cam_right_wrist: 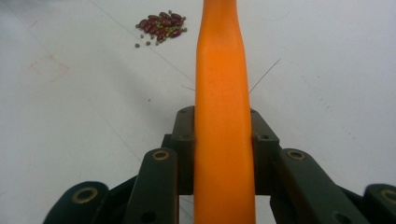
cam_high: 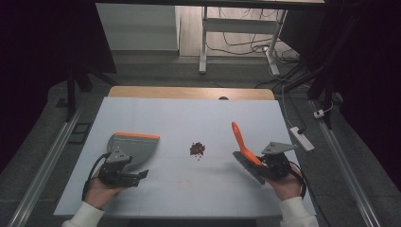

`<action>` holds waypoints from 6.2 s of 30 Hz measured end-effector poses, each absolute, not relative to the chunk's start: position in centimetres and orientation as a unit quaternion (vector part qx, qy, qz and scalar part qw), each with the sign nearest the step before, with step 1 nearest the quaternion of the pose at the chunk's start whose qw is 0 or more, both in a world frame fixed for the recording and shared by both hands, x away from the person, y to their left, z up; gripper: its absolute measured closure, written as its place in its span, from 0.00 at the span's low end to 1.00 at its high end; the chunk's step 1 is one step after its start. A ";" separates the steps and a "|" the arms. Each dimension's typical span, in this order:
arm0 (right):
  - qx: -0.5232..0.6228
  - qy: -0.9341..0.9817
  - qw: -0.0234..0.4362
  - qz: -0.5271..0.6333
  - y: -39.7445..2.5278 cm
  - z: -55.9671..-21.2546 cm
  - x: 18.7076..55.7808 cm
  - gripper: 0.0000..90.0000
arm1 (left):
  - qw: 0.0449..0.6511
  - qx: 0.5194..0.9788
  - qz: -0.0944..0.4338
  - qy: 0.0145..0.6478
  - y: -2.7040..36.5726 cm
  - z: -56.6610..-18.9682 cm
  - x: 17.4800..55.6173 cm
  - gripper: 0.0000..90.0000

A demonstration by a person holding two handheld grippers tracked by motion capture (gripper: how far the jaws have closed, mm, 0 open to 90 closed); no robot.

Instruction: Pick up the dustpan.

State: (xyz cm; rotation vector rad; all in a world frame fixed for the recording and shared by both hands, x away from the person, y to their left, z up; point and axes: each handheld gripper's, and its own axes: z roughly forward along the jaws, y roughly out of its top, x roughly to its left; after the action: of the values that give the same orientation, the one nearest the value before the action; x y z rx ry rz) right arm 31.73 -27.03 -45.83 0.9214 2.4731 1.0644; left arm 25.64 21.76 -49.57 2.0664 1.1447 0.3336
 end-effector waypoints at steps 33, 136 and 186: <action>0.340 0.839 0.166 0.392 -27.4 -45.1 30.7 0.78 | 0.369 0.804 0.129 0.447 20.6 -47.0 25.2 0.21; 0.354 0.838 0.162 0.382 -27.6 -46.0 29.9 0.78 | 0.269 0.707 0.060 0.651 24.9 -52.5 27.8 0.51; 0.356 0.832 0.164 0.393 -27.8 -45.8 30.0 0.78 | 0.334 0.716 0.087 0.607 25.9 -51.8 27.7 0.69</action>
State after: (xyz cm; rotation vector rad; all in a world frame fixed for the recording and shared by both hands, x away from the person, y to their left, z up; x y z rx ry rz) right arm 29.98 -27.78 -45.82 1.0154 2.3708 1.1188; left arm 27.68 25.94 -51.80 1.8686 1.5862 0.2270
